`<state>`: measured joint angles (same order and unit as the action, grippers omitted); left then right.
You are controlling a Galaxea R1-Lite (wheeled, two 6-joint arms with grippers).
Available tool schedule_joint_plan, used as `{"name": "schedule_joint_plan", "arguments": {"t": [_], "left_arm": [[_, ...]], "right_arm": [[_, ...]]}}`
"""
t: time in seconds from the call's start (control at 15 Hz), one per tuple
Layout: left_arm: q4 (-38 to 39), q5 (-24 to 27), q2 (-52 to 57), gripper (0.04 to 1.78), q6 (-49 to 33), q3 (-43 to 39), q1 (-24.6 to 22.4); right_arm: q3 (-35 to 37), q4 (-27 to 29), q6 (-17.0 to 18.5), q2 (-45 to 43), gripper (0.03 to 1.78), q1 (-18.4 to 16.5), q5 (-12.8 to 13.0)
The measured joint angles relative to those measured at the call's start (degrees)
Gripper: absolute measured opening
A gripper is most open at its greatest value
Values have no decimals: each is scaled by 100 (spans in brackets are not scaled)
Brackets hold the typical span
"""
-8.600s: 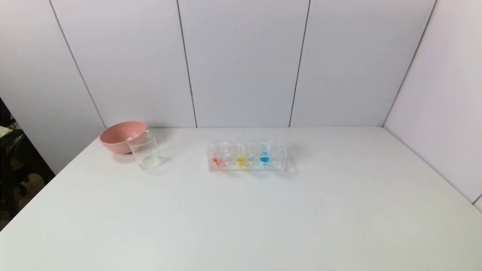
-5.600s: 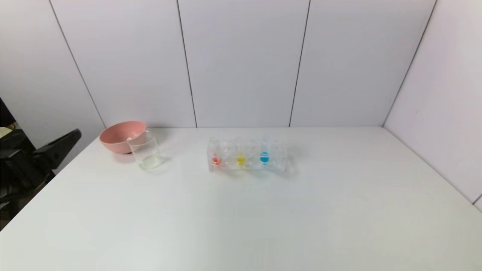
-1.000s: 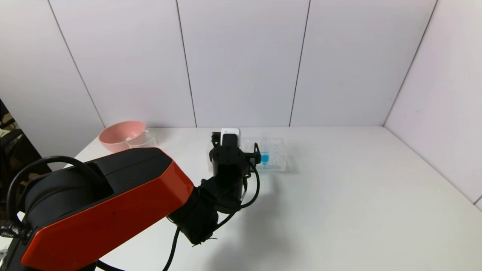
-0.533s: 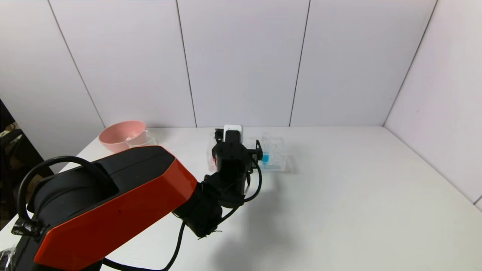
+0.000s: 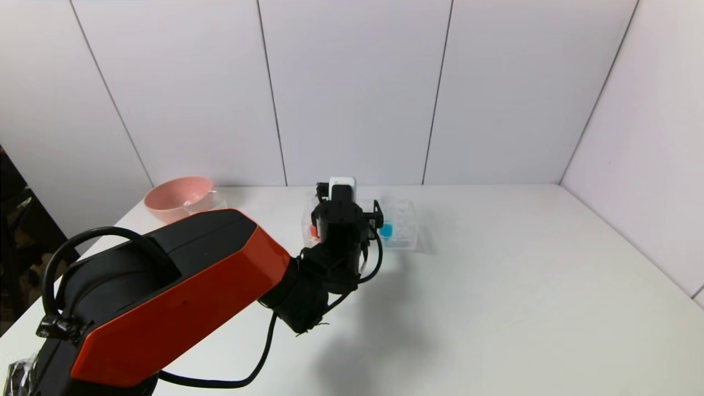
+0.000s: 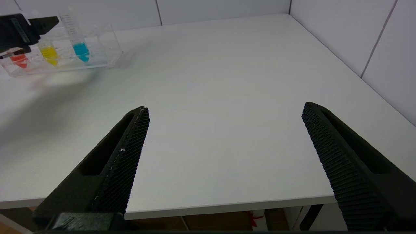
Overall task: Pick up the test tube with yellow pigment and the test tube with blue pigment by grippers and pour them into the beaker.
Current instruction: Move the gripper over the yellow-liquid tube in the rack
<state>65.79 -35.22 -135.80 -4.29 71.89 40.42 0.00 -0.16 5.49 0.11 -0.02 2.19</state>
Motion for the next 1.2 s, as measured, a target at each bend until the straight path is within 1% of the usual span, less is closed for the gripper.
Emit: {"name": "schedule_joint_plan", "arguments": {"t": [0.4,0.67,1.2], "left_arm": [[-205,11,-127,176,2,313,-90],[-304,151,-207,176,5,484,-145],[-588,160,-455,171,5,823,-241]], "right_arm": [[0,0,0,0,171,2,0],[0,0,0,0,171,2,0],[0,-2,-4,0,171,0,-2]]}}
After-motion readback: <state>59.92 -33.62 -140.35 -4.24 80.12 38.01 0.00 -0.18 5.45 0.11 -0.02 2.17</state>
